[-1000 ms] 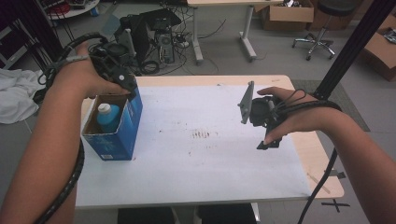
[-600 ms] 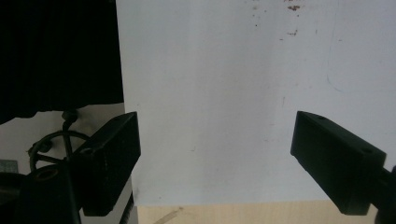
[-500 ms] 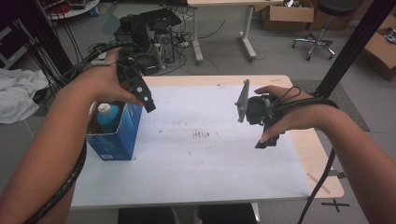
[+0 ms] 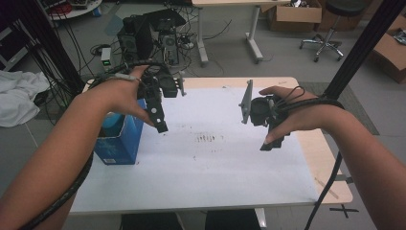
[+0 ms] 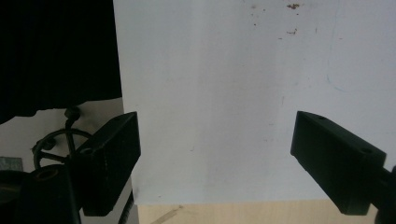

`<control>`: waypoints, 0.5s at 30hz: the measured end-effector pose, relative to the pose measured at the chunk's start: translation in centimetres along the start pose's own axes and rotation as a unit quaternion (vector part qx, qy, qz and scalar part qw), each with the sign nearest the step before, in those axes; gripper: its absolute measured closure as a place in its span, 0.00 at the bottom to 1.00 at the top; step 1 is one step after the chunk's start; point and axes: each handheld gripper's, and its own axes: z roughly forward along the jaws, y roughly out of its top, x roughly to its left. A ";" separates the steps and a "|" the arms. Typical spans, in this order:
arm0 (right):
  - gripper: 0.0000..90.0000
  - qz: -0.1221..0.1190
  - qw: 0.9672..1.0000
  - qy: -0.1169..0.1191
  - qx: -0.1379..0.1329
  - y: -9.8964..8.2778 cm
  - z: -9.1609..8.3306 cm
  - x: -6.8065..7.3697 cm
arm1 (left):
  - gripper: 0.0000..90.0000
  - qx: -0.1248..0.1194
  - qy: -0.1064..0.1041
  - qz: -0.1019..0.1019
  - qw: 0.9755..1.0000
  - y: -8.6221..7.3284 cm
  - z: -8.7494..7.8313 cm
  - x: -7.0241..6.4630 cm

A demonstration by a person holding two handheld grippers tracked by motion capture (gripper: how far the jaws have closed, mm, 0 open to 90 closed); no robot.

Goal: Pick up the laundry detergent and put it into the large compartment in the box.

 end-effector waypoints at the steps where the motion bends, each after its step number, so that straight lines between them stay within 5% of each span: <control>1: 0.18 0.000 1.000 0.000 0.000 0.0 0.0 0.0 | 0.00 0.000 -0.002 0.010 1.000 0.2 0.2 -0.2; 5: 0.18 0.001 1.000 0.002 -0.003 -0.2 0.0 -0.3 | 0.00 0.024 -0.007 0.041 0.999 1.1 0.9 -0.9; 10: 0.18 0.004 1.000 0.003 0.000 -0.3 0.2 -0.5 | 0.00 0.015 -0.011 0.078 0.997 1.9 1.5 -1.5; 15: 0.18 0.008 1.000 0.004 0.003 -0.2 0.2 -0.6 | 0.00 0.017 -0.016 0.089 0.996 2.1 1.9 -1.8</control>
